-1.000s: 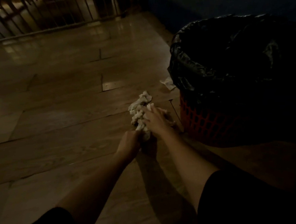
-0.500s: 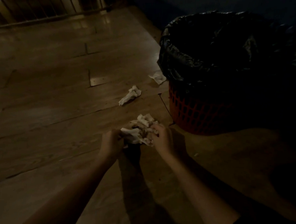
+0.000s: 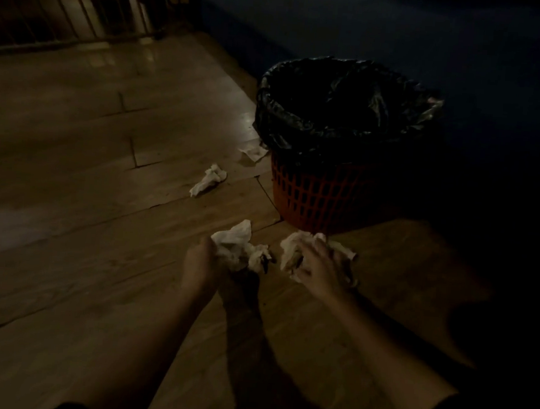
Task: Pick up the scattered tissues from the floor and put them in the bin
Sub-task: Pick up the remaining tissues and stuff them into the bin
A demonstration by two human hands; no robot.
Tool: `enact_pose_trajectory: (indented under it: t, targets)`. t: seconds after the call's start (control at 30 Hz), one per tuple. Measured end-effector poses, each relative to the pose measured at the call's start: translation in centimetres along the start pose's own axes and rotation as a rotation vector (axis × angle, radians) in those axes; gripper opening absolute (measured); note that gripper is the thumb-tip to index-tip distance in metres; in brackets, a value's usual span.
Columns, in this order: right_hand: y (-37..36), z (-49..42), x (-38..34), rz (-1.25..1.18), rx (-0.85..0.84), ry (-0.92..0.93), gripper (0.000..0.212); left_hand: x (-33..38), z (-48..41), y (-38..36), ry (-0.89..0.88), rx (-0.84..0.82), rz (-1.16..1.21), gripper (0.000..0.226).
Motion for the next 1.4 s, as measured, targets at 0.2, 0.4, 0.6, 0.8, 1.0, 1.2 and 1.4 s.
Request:
enact_pose_trajectory:
  t: [0.2,0.4,0.6,0.8,1.0,1.2,1.4]
  targets:
    - [-1.2,1.5,-0.9,0.1,-0.018,0.114,0.049,4.9,1.3,-5.1,-0.259,-0.2,-0.246,0.052]
    - [-0.2,4.3,0.0,0.075,0.145,0.259,0.029,4.8,1.5,-6.4,-0.307,-0.194,-0.266,0.035]
    - [4.6,3.5,-0.9,-0.266,0.185,0.079,0.036,4.2,1.6,-2.3,-0.316,-0.238,-0.142,0.015]
    - [15.8,4.4,-8.8,-0.464,0.274,0.301,0.046,13.1,-1.4,6.2,-0.686,-0.095,-0.288,0.019]
    - [27.9,1.5,-14.1,-0.561,0.474,0.47,0.033,24.1,-3.4,15.5,-0.797,0.073,-0.357,0.015]
    - [31.9,-6.6,-12.5,-0.504,0.448,0.243,0.029,32.0,-4.6,17.7,-0.832,0.147,-0.314,0.013]
    - [29.9,-11.1,-10.2,-0.422,0.258,0.09,0.032,34.0,-5.5,14.6,-0.797,0.063,-0.256,0.023]
Point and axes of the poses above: each hand's wrist, its own z-axis away from the middle knuckle, its own y-axis out of the back of the hand, x = y × z, the point moved 3 cm from there along -z, towards the middle knuckle, and after that the axes turned 8 degrees about x, right-handed, at the moved point
